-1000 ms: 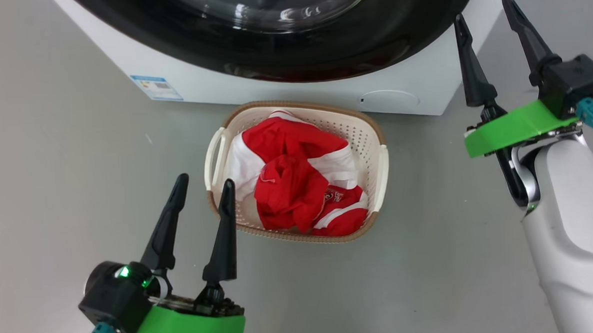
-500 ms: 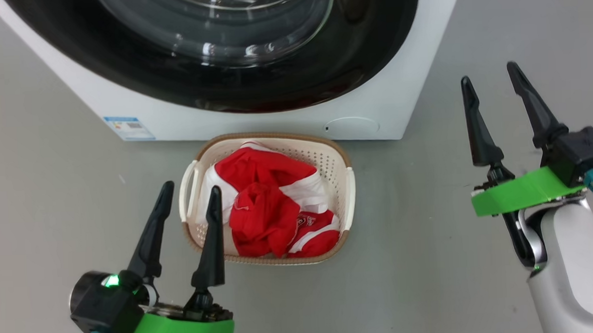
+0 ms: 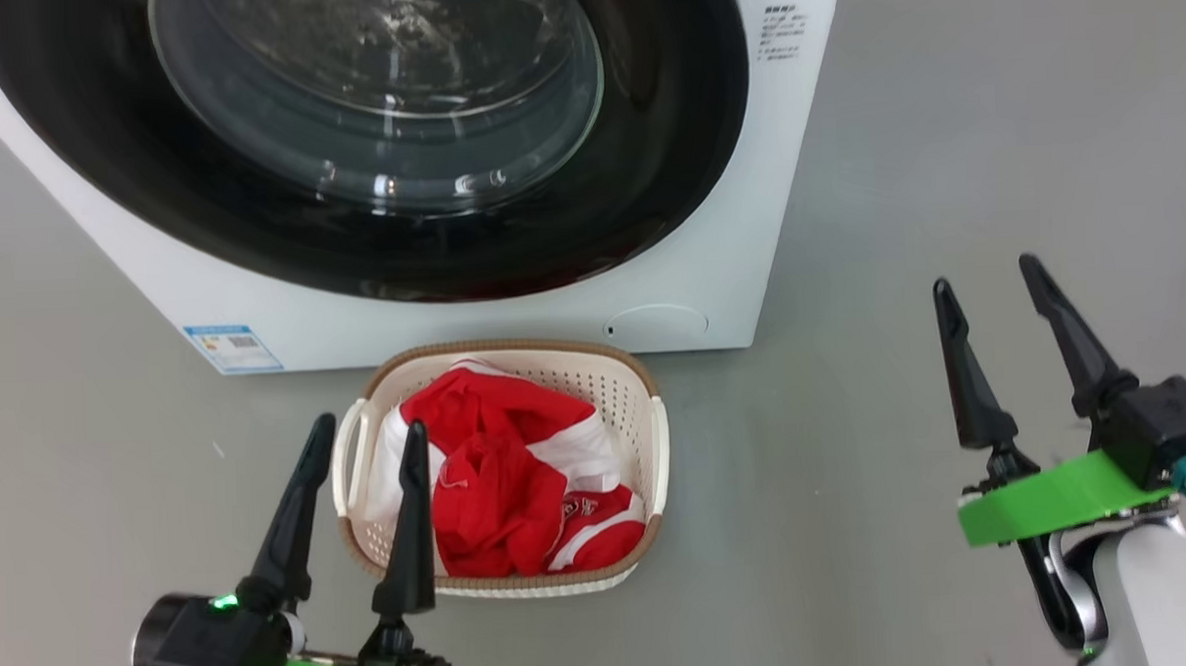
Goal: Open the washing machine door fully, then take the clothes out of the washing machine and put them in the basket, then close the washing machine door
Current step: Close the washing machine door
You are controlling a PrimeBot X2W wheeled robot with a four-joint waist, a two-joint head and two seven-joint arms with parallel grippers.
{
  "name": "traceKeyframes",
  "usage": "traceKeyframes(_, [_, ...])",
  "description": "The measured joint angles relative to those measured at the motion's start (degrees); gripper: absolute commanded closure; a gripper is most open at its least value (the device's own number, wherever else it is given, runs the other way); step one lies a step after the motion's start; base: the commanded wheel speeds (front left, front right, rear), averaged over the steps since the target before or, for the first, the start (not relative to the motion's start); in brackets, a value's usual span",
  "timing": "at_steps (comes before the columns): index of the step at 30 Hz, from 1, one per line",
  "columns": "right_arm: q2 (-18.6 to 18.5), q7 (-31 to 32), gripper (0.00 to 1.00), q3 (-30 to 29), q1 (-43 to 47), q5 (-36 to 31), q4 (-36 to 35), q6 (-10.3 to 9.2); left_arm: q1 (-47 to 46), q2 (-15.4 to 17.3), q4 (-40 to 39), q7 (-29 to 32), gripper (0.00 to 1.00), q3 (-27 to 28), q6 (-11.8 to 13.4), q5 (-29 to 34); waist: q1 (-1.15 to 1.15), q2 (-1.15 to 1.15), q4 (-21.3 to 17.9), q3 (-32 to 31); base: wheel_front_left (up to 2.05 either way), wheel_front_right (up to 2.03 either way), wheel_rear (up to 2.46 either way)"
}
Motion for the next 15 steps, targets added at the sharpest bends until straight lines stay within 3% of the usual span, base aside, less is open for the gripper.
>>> traceKeyframes(15, [0.25, 0.01, 0.00, -0.24, 10.88, 0.11, -3.01, 0.00, 4.97, 0.05, 3.59, 0.00, 0.00, 2.20, -0.27, 2.42, 0.00, 0.00, -2.14, -5.88, 0.00, 0.00, 0.00])
